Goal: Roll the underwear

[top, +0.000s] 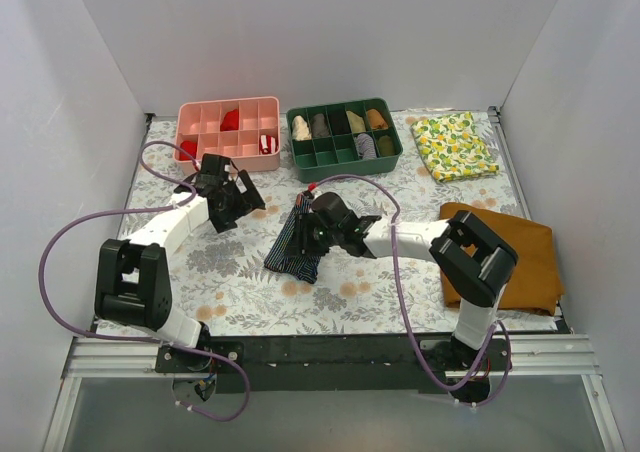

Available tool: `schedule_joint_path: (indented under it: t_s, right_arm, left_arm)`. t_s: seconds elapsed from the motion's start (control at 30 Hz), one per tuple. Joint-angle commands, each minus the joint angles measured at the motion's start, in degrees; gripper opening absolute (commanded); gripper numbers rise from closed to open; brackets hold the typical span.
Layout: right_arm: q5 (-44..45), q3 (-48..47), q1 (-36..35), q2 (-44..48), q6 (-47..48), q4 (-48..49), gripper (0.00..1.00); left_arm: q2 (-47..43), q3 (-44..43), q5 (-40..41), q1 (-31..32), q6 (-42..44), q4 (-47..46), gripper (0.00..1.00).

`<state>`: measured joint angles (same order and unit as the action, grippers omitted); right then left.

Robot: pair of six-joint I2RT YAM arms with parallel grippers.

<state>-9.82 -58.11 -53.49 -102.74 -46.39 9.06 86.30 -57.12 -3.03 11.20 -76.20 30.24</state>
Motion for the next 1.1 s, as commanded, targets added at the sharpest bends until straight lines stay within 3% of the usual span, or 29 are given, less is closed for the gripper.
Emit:
schedule_joint_path:
  t_s: [0.0,0.37,1.07]
  right_arm:
    - [0.6,-5.5,-0.4,-2.4,-1.1,-2.9,0.46]
    - [6.1,-8.3,-2.3,-3.6,-3.7,-10.7,0.46]
    - [6.1,-8.7,-2.8,-7.3,-6.4,-6.1,0.46]
  left_arm:
    - [-2.1,0.7,-1.5,-1.6,1.8,-0.8,0.91]
    - [-2.1,2.1,-2.9,-2.7,2.0,-1.3,0.91]
    - [-2.6,2.6,-3.1,-3.5,2.8,-0.9,0.91]
